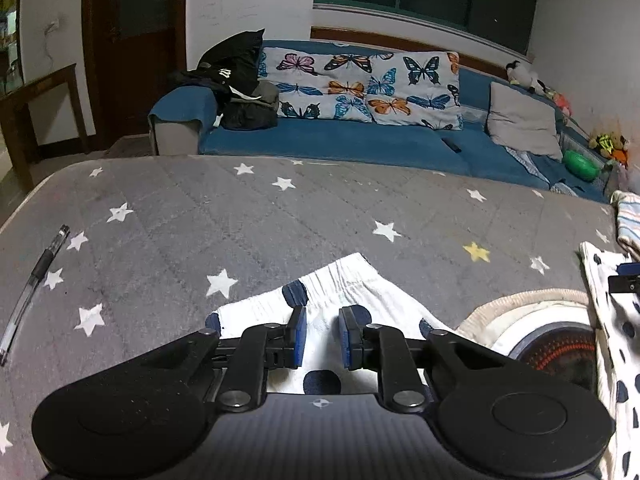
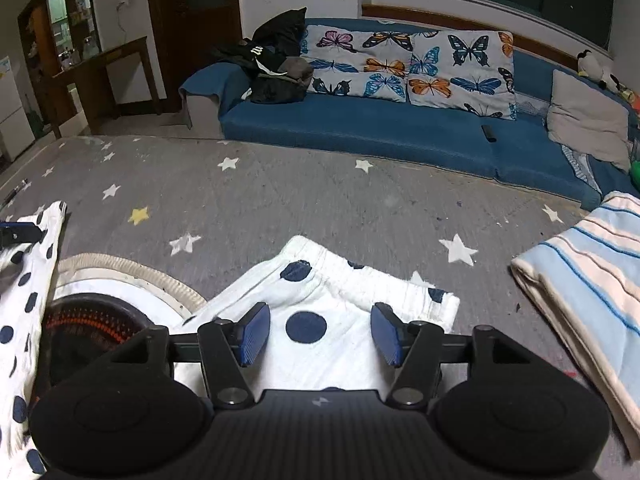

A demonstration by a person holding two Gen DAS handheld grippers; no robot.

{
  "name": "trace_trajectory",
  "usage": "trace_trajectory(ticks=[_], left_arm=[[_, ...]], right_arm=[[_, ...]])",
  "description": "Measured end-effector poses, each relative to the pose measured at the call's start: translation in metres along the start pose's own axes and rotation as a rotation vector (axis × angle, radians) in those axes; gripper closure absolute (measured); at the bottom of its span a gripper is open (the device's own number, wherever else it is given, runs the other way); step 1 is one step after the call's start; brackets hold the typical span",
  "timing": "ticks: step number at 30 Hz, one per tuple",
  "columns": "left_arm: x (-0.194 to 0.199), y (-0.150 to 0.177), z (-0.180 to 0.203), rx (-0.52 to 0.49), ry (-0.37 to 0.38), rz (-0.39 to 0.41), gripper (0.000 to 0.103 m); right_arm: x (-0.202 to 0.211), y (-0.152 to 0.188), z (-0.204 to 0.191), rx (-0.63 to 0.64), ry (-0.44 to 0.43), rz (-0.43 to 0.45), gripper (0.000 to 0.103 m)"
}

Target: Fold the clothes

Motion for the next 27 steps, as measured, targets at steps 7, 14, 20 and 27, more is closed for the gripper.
trace_trajectory(ticks=[7,14,20,27], left_arm=[[0.029,0.009,0.003,0.025,0.029,0.008,0.058],[0.083,0.044,0.017,0.018,0.128,-0.003,0.056],[0.128,0.089,0.035,-0.004,0.223,-0.027,0.060],[0.168,0.138,0.049,-0.040,0.268,-0.048,0.065]], right_arm=[[0.035,0.013,-0.005,0.016,-0.023,-0.005,0.045],[0.072,0.051,-0.018,0.031,-0.061,-0.027,0.052],[0.088,0.079,-0.041,0.063,-0.090,-0.028,0.054],[0.090,0.086,-0.024,-0.022,-0.017,-0.022,0.063]])
Point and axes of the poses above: each gripper's, at about its wrist camera, not at the fingertips, and x roughly against the way its jaws point, z to its right, y to its underside, the point moved 8 cm from there along -x, roughly the way its jaws point, and after that the axes turned 11 degrees about x, right-handed, at the moved point
